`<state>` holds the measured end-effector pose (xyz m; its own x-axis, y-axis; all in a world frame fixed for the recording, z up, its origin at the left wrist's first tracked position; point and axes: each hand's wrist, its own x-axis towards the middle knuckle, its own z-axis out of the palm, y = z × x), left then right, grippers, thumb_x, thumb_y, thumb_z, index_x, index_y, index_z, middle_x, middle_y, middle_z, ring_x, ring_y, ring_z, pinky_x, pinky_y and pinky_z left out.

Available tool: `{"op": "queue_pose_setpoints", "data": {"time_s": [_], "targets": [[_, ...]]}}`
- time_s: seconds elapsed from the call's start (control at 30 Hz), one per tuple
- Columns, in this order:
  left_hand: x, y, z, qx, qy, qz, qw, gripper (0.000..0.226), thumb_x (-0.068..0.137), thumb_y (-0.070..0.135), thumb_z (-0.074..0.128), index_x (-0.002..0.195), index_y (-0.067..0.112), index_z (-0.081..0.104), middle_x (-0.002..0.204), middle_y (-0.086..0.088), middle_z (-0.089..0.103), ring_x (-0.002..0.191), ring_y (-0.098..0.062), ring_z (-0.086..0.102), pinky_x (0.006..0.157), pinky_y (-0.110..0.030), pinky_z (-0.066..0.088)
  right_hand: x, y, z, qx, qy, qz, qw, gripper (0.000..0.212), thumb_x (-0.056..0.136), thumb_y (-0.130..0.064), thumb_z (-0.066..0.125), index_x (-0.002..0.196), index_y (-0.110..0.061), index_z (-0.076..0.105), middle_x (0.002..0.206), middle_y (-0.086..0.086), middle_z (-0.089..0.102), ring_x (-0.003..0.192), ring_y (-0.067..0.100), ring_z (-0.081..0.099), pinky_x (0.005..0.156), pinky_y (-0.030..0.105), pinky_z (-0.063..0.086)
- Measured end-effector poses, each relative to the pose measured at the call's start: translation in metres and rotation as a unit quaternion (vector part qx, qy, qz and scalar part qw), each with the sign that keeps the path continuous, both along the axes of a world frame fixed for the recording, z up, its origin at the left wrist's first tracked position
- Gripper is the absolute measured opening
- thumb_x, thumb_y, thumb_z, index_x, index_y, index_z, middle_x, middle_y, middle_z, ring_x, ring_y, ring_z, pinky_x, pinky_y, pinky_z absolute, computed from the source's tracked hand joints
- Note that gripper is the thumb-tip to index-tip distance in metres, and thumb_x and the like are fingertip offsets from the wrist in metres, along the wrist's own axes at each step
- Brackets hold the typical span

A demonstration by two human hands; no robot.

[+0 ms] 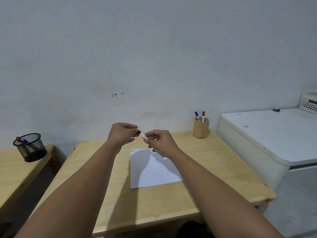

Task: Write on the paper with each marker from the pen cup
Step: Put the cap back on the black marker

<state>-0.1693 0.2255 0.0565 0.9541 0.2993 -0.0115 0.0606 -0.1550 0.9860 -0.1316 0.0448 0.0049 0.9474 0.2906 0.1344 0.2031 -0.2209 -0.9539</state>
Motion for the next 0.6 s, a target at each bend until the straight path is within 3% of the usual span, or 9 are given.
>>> {"op": "queue_pose_setpoints", "data": {"time_s": [0.17, 0.3, 0.43, 0.5, 0.6], "targets": [[0.007, -0.021, 0.004, 0.066, 0.008, -0.024, 0.998, 0.013, 0.094, 0.004, 0.070, 0.106, 0.000, 0.075, 0.095, -0.014, 0.080, 0.087, -0.021, 0.078, 0.096, -0.043, 0.060, 0.001, -0.014, 0.001, 0.027, 0.002, -0.007, 1.000, 0.015, 0.095, -0.012, 0.082, 0.094, -0.027, 0.080, 0.088, -0.006, 0.077, 0.067, 0.011, 0.071, 0.066, 0.025, 0.059], [0.020, -0.050, 0.006, 0.085, 0.015, -0.034, 0.996, 0.008, 0.092, 0.001, 0.072, 0.098, -0.001, 0.075, 0.088, -0.017, 0.079, 0.094, -0.030, 0.078, 0.097, -0.047, 0.060, 0.003, -0.039, -0.005, 0.092, 0.019, -0.031, 0.995, 0.010, 0.094, -0.003, 0.081, 0.096, -0.013, 0.082, 0.082, 0.006, 0.072, 0.061, 0.014, 0.064, 0.062, 0.023, 0.055], [0.036, -0.092, 0.004, 0.112, 0.026, -0.066, 0.991, 0.002, 0.087, 0.002, 0.075, 0.087, 0.004, 0.076, 0.082, -0.016, 0.080, 0.090, -0.037, 0.077, 0.095, -0.051, 0.061, 0.005, -0.076, -0.010, 0.095, 0.025, -0.073, 0.992, 0.014, 0.093, -0.002, 0.081, 0.089, -0.016, 0.079, 0.079, 0.007, 0.072, 0.061, 0.010, 0.066, 0.058, 0.020, 0.052], [0.047, -0.111, 0.005, 0.125, 0.029, -0.104, 0.986, 0.005, 0.089, 0.005, 0.074, 0.088, 0.002, 0.077, 0.085, -0.016, 0.080, 0.094, -0.037, 0.077, 0.094, -0.049, 0.062, 0.012, -0.100, -0.009, 0.080, 0.034, -0.082, 0.993, 0.008, 0.093, -0.003, 0.081, 0.097, -0.010, 0.079, 0.081, 0.005, 0.073, 0.062, 0.010, 0.067, 0.058, 0.018, 0.054], [0.066, -0.137, 0.010, 0.114, 0.000, -0.126, 0.985, 0.018, 0.100, 0.018, 0.064, 0.102, 0.004, 0.076, 0.096, -0.013, 0.080, 0.095, -0.027, 0.078, 0.090, -0.045, 0.064, 0.038, -0.135, 0.003, 0.009, 0.003, -0.091, 0.996, 0.021, 0.096, -0.004, 0.079, 0.116, -0.010, 0.077, 0.081, 0.000, 0.070, 0.070, 0.011, 0.067, 0.064, 0.016, 0.055]]}}
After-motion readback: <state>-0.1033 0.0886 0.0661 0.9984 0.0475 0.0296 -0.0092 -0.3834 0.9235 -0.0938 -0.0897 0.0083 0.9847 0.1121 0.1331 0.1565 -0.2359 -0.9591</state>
